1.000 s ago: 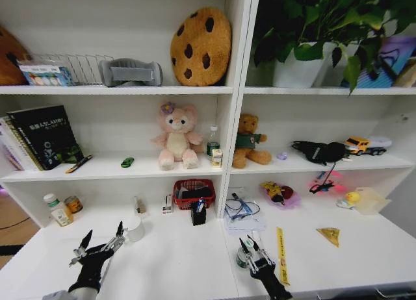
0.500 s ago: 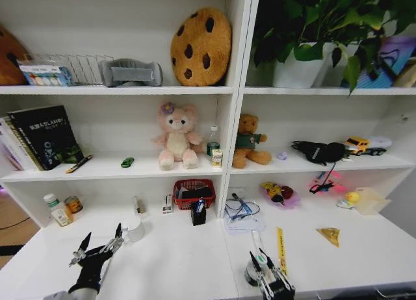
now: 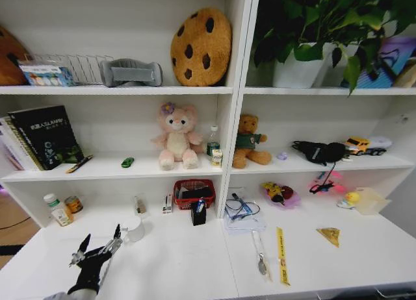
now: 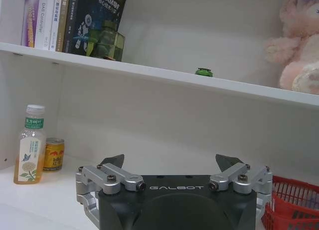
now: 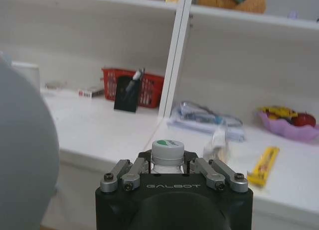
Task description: Organize the objects on the table.
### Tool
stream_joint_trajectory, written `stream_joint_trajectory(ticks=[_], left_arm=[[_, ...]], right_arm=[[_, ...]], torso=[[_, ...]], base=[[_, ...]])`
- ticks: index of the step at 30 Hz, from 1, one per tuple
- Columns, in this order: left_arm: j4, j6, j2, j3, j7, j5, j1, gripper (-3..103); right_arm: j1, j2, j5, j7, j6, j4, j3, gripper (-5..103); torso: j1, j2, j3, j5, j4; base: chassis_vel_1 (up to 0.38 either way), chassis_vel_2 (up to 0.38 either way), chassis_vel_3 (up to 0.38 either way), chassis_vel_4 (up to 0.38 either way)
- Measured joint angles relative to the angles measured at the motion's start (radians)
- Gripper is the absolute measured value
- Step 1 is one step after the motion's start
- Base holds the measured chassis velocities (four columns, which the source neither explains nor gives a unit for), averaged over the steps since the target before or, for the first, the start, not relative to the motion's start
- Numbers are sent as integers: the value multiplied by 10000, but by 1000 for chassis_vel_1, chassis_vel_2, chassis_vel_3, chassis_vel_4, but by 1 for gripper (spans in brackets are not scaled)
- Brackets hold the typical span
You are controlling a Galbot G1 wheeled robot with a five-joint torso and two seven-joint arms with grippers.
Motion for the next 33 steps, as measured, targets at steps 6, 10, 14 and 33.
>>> stream_joint_trajectory(ticks=[6, 10, 14, 33], left_arm=[[105, -6, -79, 15, -247, 184, -28, 100], [263, 17, -111, 52, -354, 320, -35, 100], [302, 47, -159, 141, -356, 442, -16, 100], [223, 155, -255, 235, -465, 683, 98, 100]], right_arm=[[1345, -12, 165, 84, 13, -2306, -55, 30], [2507, 48, 220, 206, -26, -4329, -130, 30], [4052, 183, 184, 221, 3, -6086, -94, 30], [8725, 37, 1275, -309, -729, -10571, -183, 30]], torso=[[0, -1, 1, 1, 1], [0, -1, 2, 0, -2], [1, -1, 1, 3, 4], [3, -2, 3, 0, 2]], base=[[0, 0, 0, 0], [0, 0, 0, 0], [0, 0, 0, 0], [0, 0, 0, 0]])
